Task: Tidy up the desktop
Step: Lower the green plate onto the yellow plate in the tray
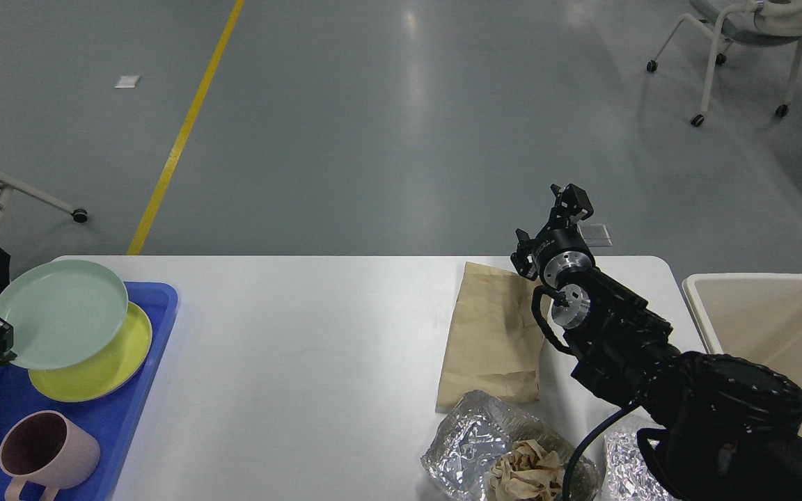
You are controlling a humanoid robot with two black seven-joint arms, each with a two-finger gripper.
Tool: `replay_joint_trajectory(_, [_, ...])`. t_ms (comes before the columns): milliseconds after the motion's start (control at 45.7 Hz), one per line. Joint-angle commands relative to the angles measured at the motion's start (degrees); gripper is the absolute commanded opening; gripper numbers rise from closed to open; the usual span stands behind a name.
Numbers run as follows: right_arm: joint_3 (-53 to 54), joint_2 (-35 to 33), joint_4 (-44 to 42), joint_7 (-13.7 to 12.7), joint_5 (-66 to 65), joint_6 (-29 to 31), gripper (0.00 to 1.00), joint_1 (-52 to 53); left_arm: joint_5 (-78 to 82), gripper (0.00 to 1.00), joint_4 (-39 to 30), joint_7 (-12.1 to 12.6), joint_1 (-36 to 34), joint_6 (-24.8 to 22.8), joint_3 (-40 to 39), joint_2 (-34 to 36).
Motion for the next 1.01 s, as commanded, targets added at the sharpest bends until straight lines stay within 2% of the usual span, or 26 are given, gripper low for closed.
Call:
replay_joint_trajectory(0, [0.0, -0.1, 0.0, -0.1, 0.0, 0.0, 1.00, 0.0, 0.0, 0.05, 0.0, 0.0, 2.2, 2.4, -0.4, -1.6])
replay_joint_trajectory(219, [0.0, 0.0, 0.0, -0.1, 0.0, 0.0, 1.00, 0.0, 0.0, 0.08, 1.1, 0.0, 4.0, 4.0, -0.5, -3.4])
replay_joint_trajectory(350, [0.1, -0.1, 0.0, 0.0, 0.0, 0.0, 1.00, 0.0, 0.0, 0.15, 1.1, 0.1, 4.0, 4.1, -0.5, -3.4])
replay_joint_trajectory(460, [0.1, 0.0, 0.0, 0.0, 0.0, 0.0, 1.00, 0.0, 0.0, 0.25, 1.1, 0.3, 3.9, 4.3, -0.5, -3.3])
replay_joint_trajectory(613, [0.1, 0.0, 0.0, 0.0, 0.0, 0.0, 1.00, 0.0, 0.1, 0.47, 1.1, 0.3, 3.8, 4.7, -0.5, -2.7])
replay_joint_trajectory(701, [0.0, 0.0, 0.0, -0.1, 0.0, 0.0, 1.00, 0.0, 0.3, 0.57, 0.9, 0.4, 3.3, 4.3, -0.8, -2.4])
replay_joint_trajectory(876, [0.0, -0.1, 0.0, 0.0, 0.0, 0.0, 1.00, 0.0, 0.4, 0.72, -2.0, 0.4, 1.1, 3.4, -0.8, 1.1])
replay_joint_trajectory(985, [0.1, 0.0, 0.0, 0.0, 0.0, 0.0, 1.00, 0.0, 0.5, 0.75, -7.3, 0.5, -4.6, -1.3, 0.0, 6.2])
